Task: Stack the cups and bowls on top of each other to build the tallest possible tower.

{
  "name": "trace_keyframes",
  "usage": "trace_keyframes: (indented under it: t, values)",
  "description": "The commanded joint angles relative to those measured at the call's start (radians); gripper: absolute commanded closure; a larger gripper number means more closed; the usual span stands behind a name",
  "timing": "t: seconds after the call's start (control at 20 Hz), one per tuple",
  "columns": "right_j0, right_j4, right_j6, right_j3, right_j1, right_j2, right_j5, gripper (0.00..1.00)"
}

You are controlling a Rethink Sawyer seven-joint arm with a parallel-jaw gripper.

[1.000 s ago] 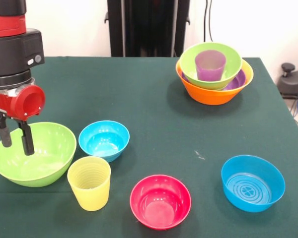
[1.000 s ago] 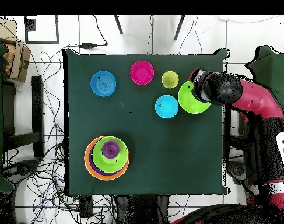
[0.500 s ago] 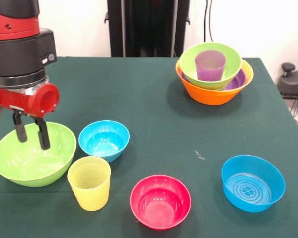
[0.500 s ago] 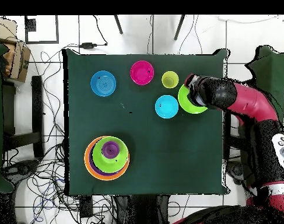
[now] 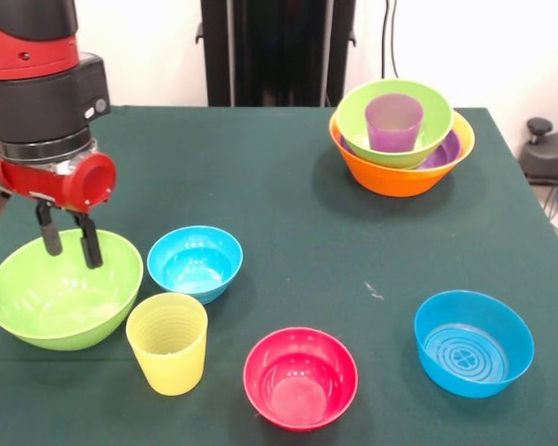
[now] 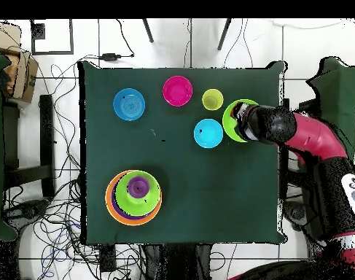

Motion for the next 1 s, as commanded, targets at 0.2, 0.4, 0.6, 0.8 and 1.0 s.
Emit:
trace_keyframes:
  t: [0.2,0.4,0.6,0.8,1.0]
  values:
    - [-0.054,-0.064,-0.248,0.035,-0.001,0.068,0.036,0.00]
    - [-0.074,-0.069,-0.258,0.055,-0.017,0.080,0.045,0.00]
    - [-0.079,-0.075,-0.259,0.053,-0.016,0.087,0.052,0.00]
    - [-0.076,-0.087,-0.241,0.059,-0.006,0.087,0.024,0.00]
    - [-0.069,-0.101,-0.235,0.026,0.052,0.094,-0.012,0.00]
